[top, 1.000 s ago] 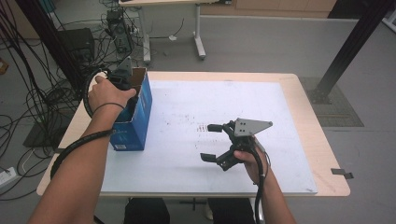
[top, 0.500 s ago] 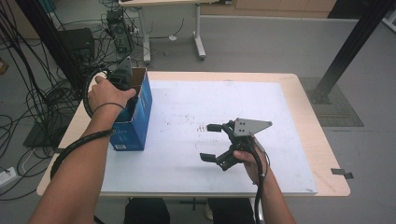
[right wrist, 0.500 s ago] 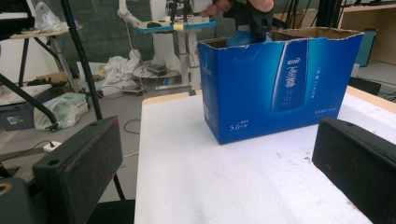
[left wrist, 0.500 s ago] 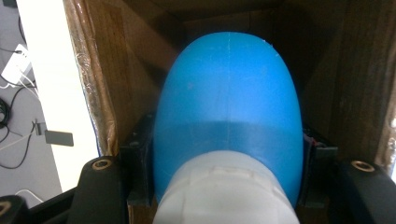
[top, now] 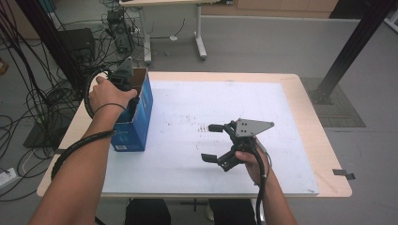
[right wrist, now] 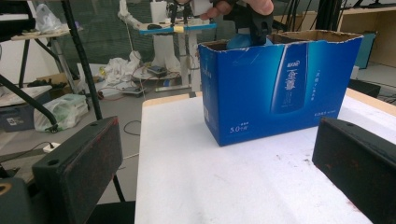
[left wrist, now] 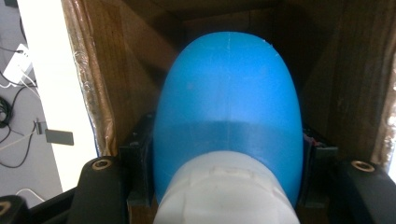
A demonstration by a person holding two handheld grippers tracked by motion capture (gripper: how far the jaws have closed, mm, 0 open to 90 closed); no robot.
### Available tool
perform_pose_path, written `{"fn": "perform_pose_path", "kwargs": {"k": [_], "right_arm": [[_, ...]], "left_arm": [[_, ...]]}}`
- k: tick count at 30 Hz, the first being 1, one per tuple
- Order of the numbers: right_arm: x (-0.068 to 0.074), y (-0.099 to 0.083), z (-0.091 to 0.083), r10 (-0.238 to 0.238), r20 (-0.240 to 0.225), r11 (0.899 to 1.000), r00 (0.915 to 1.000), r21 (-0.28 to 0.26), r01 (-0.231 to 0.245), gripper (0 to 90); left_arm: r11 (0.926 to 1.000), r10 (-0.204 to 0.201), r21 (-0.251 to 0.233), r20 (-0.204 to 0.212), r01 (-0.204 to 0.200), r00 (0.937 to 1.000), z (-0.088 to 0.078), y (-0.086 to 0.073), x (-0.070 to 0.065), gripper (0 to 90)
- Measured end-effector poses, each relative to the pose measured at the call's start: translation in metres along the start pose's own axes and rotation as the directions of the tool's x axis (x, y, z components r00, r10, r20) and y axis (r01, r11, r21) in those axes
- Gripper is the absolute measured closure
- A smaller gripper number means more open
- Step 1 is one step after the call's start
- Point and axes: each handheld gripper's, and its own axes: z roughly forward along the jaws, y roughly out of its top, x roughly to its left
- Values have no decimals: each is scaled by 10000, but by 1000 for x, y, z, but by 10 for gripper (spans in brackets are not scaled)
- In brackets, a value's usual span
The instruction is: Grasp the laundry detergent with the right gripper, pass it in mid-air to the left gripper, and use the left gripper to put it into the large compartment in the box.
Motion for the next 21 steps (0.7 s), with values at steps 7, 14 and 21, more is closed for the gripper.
{"fn": "perform_pose_path", "kwargs": {"k": [7, 14, 21], "right_arm": [[0, 0, 0, 22, -6, 10000, 10000, -2, -22, 17], [0, 1, 0, -16, 9, 10000, 10000, 5, 16, 17], [0, 2, -1, -39, 28, 10000, 10000, -20, 39, 17]], "left_arm": [[10000, 4, -4, -1, -4, 10000, 0, 0, 1, 379], [10000, -9, -3, 29, 9, 10000, 0, -1, 3, 379], [10000, -59, -14, 34, 59, 10000, 0, 0, 3, 379]]}}
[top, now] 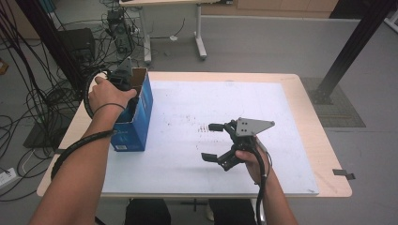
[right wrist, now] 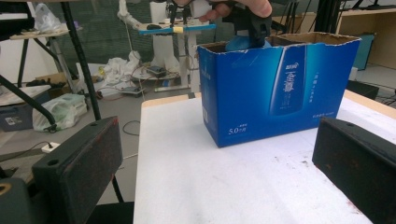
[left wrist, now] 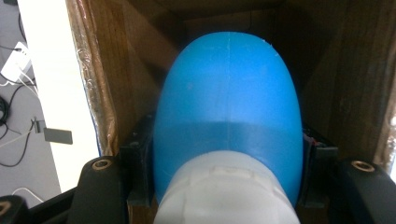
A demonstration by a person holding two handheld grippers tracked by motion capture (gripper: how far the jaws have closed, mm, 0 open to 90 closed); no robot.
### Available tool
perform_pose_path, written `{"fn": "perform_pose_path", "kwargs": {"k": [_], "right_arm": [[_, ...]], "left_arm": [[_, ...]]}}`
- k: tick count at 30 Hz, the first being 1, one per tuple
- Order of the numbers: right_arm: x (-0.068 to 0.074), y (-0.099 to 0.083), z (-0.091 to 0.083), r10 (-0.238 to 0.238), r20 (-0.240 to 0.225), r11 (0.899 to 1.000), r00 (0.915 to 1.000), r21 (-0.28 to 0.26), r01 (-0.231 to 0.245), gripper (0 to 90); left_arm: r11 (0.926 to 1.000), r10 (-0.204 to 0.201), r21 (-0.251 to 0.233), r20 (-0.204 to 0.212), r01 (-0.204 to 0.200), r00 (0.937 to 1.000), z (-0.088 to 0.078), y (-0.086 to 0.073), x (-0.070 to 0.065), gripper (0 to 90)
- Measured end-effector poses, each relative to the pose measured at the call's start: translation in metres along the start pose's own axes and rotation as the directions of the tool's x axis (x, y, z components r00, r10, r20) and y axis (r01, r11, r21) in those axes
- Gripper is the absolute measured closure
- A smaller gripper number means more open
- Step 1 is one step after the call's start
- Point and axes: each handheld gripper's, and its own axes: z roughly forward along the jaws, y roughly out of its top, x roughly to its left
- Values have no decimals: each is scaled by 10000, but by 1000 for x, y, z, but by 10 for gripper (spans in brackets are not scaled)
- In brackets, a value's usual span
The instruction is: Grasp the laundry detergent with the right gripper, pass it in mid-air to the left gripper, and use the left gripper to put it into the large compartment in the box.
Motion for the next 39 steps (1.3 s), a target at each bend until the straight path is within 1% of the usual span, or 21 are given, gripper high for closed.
{"fn": "perform_pose_path", "kwargs": {"k": [1, 8, 39], "right_arm": [[0, 0, 0, 16, -8, 10000, 10000, 7, -16, 17], [0, 0, 0, 7, 5, 10000, 10000, 26, -7, 17], [0, 0, -1, 1, -9, 10000, 10000, -15, -1, 17]], "left_arm": [[10000, 46, 16, -8, -46, 10000, 0, 0, 0, 379], [10000, 27, 16, -65, -27, 10000, 0, 0, -3, 379], [10000, 5, -51, -91, -5, 10000, -1, -2, -3, 378]]}}
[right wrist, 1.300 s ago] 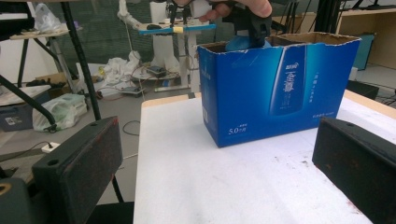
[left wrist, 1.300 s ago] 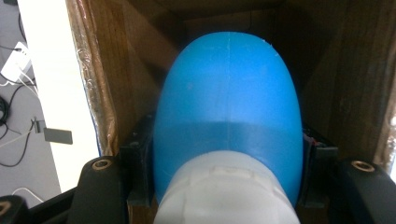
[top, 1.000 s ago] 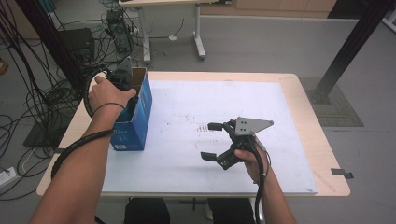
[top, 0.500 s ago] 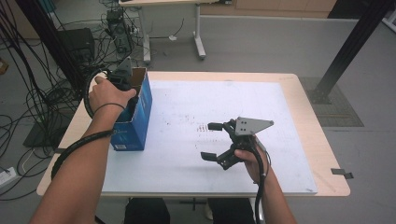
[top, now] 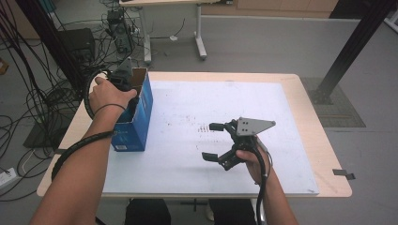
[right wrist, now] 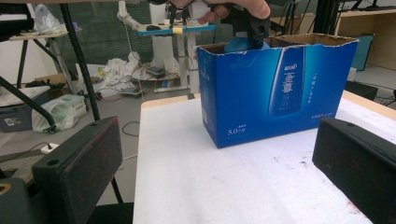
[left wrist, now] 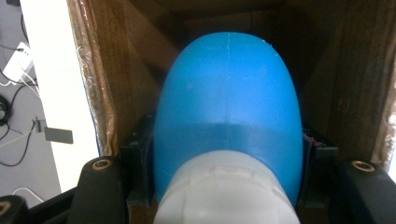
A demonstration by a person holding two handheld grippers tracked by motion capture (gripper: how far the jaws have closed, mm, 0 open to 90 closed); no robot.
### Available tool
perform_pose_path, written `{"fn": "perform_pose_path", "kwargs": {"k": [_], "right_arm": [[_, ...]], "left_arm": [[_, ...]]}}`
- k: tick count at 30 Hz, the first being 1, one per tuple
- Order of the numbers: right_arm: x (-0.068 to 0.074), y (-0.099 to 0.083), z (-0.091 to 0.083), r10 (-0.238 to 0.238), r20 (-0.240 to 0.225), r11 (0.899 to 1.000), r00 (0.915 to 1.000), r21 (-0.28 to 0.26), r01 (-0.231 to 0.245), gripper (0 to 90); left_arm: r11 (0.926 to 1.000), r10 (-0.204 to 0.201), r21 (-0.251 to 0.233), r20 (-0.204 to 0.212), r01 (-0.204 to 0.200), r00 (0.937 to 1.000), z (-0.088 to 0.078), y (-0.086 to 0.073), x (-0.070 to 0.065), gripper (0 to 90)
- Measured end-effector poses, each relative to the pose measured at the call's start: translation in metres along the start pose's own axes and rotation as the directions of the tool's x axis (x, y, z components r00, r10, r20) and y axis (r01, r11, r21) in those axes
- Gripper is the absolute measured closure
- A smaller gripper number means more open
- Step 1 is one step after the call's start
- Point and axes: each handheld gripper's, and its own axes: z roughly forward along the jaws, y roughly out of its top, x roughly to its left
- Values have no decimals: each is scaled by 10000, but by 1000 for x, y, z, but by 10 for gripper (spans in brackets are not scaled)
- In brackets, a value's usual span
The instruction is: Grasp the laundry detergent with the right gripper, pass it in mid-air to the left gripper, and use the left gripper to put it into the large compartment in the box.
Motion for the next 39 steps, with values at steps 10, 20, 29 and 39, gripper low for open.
{"fn": "perform_pose_path", "kwargs": {"k": [10, 20, 29, 39], "right_arm": [[1, 0, 1, -18, -30, 10000, 10000, 17, 18, 17], [0, 0, 3, -13, -68, 10000, 10000, 36, 13, 17], [0, 0, 3, -24, -117, 10000, 9999, 74, 25, 17], [1, 1, 2, -49, -90, 10000, 9999, 42, 50, 17]], "left_arm": [[10000, -60, -54, 73, 60, 10000, 0, -2, 4, 377], [9997, -191, -131, 121, 193, 9997, 1, -3, 7, 374], [9993, -336, -121, 310, 340, 9990, -2, -3, 11, 343], [9984, -486, -278, 67, 488, 9988, -15, -6, 8, 321]]}}
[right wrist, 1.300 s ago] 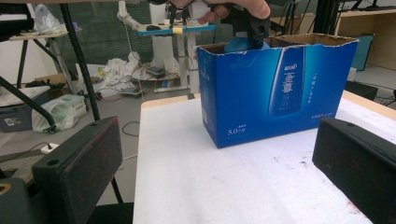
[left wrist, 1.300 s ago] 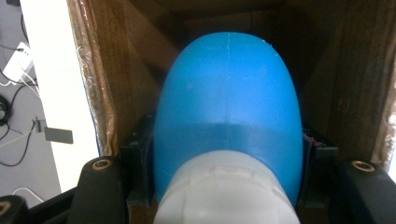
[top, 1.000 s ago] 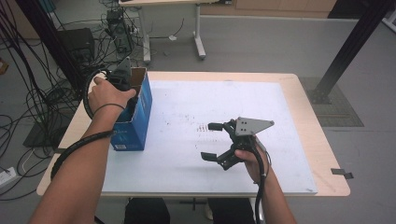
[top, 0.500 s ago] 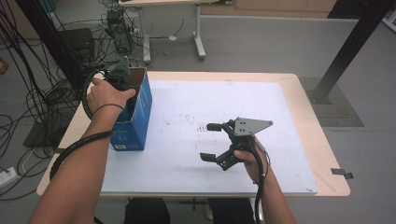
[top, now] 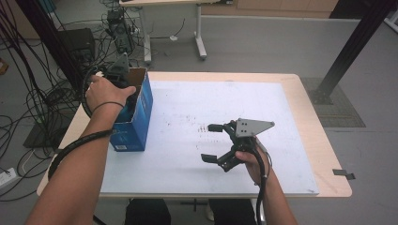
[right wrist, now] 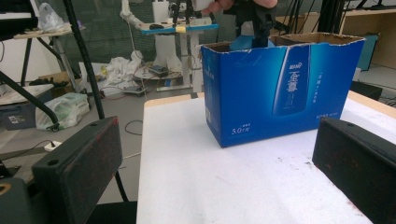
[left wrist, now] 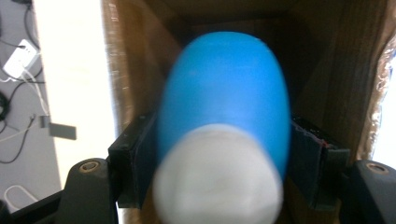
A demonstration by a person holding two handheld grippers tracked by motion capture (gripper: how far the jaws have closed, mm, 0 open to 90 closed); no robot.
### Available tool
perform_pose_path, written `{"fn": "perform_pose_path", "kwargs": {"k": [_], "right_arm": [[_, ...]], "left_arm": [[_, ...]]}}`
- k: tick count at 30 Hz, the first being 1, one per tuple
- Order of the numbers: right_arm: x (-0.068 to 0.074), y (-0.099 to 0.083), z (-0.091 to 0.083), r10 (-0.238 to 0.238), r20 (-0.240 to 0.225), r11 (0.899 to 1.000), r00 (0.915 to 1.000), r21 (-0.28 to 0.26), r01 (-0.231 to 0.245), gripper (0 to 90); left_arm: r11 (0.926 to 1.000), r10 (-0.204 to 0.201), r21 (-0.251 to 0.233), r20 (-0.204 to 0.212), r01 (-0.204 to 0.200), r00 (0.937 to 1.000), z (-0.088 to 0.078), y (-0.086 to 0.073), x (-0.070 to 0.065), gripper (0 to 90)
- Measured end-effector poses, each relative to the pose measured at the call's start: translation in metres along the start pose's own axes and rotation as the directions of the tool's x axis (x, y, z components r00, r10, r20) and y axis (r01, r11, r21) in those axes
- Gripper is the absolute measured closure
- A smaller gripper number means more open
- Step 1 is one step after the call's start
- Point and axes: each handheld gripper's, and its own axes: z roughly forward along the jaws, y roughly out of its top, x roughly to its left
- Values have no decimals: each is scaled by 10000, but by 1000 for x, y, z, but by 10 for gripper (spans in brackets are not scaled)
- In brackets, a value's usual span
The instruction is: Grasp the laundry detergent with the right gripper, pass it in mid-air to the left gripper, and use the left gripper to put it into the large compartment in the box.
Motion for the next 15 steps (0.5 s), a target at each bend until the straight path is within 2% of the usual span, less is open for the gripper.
{"fn": "perform_pose_path", "kwargs": {"k": [4, 11, 15], "right_arm": [[0, 0, 0, 1, -4, 10000, 10000, -27, -1, 17], [0, 1, 3, -31, -71, 10000, 10000, -15, 31, 17], [1, 2, 3, -25, -67, 10000, 10000, 1, 25, 17]], "left_arm": [[10000, -30, -18, 166, 30, 9999, -5, -2, 7, 319], [10000, -72, 57, 360, 70, 9993, -14, -2, 10, 313], [9999, -103, 12, 253, 103, 9996, -25, -2, 10, 314]]}}
